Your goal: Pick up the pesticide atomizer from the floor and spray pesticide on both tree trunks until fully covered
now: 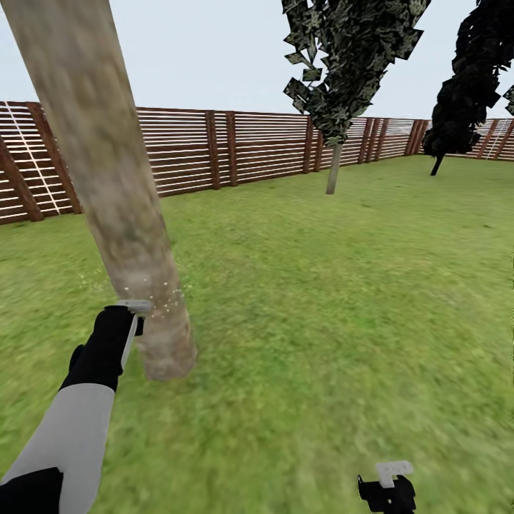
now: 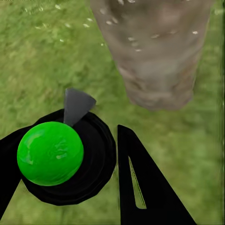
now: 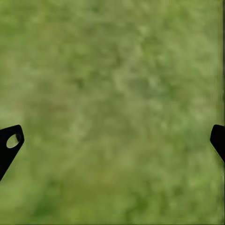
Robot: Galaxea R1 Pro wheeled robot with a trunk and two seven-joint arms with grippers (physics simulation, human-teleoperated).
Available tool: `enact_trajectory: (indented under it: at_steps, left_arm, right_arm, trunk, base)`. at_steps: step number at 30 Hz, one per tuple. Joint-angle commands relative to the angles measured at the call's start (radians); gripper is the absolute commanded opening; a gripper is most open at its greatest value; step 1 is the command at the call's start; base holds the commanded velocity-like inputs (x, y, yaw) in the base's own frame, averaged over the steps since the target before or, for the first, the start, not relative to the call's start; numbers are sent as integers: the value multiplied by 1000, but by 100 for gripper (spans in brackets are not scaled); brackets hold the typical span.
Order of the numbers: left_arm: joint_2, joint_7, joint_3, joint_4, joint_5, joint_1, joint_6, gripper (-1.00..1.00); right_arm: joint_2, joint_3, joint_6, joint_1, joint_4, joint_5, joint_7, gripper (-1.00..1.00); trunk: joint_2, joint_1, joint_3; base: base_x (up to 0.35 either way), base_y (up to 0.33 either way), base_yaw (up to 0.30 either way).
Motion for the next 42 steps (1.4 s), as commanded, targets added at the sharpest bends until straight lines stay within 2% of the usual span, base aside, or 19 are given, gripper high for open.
enact_trajectory:
  at_steps: [1,8,17,21,29,42]
  left_arm:
    - [1,6,0,-1,3,-1,4,-100]
    - [3,6,3,-1,3,-1,4,-100]
    - [1,7,0,1,4,0,3,-100]
    - [2,7,2,11,5,1,2,-100]
    - [2,10,3,13,2,2,0,-100]
    - [5,19,6,15,-4,29,-10,-100]
  right_arm:
    - [0,-7,-4,-1,2,10,-3,100]
    - [0,-7,-5,-1,2,9,-3,100]
    - [1,-7,-5,-1,2,9,-3,100]
    - [1,-7,-5,-1,2,9,-3,100]
    - [2,-7,-5,-1,2,9,-3,100]
    - [2,-7,-5,-1,2,9,-3,100]
  trunk:
    - [0,0,-1]
    - [0,0,-1]
    - [0,0,-1]
    - [0,0,-1]
    - [0,0,-1]
    - [0,0,-1]
  base:
    - [30,-268,0]
    - [3,-273,22]
    - [0,-273,254]
    - [59,-273,56]
    - [132,-271,20]
    - [190,-231,255]
